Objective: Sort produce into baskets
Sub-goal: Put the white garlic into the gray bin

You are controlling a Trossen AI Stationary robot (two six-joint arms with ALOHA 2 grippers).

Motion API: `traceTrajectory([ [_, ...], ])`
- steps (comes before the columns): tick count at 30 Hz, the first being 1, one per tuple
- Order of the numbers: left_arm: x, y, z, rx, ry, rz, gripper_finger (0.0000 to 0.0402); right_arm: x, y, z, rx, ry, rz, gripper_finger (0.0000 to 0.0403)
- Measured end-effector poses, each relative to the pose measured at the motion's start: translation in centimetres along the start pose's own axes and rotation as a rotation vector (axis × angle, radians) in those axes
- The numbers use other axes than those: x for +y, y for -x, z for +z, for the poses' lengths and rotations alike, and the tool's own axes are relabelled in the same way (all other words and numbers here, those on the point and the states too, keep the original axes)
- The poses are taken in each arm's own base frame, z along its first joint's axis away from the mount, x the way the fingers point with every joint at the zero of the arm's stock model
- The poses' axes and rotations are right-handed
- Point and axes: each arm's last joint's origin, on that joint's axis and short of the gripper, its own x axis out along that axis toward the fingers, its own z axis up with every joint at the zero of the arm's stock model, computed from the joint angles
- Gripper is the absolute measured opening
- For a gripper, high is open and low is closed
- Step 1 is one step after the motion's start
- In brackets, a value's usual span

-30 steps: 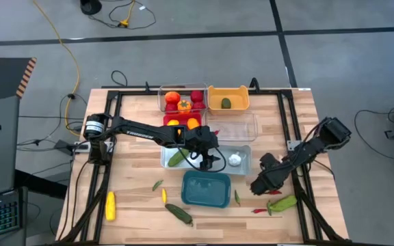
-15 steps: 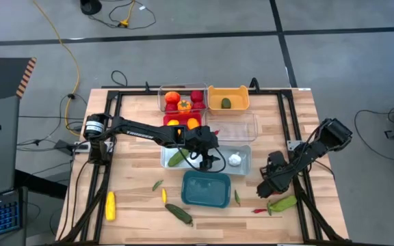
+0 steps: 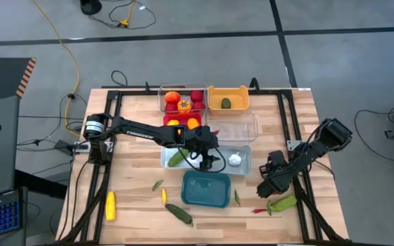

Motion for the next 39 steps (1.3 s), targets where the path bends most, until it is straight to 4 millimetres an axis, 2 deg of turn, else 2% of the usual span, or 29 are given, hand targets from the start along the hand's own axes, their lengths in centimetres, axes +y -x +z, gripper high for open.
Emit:
traceTrajectory([
  [5, 0.0, 0.0, 0.0, 0.000, 0.000, 0.000, 0.0265, 0.3, -0.1, -0.1, 0.007, -0.024, 0.031, 0.0317],
  [8, 0.0, 0.0, 0.0, 0.000, 0.000, 0.000, 0.0265, 0.7, -0.8, -0.5, 0.033, -0.034, 0.082, 0.0317],
  [18, 0.0, 0.0, 0.0, 0.000, -0.001, -0.001, 0.0265, 0.8, -0.9, -0.4, -0.017, -0.083, 0.064, 0.0317],
  [24, 0.0, 0.0, 0.0, 0.000, -0.001, -0.001, 0.0265, 0.9, 0.1, -0.1, -0.053, -0.032, 0.095, 0.0317],
  [31, -0.1, 0.0, 0.0, 0.002, 0.000, -0.025, 0.0265, 0.1, 3.3, 1.9, -0.069, 0.103, 0.168, 0.0317],
  [39, 0.0, 0.4, 0.2, 0.004, 0.006, -0.125, 0.0265, -2.5, 5.2, 6.1, -0.059, 0.221, 0.374, 0.0317],
])
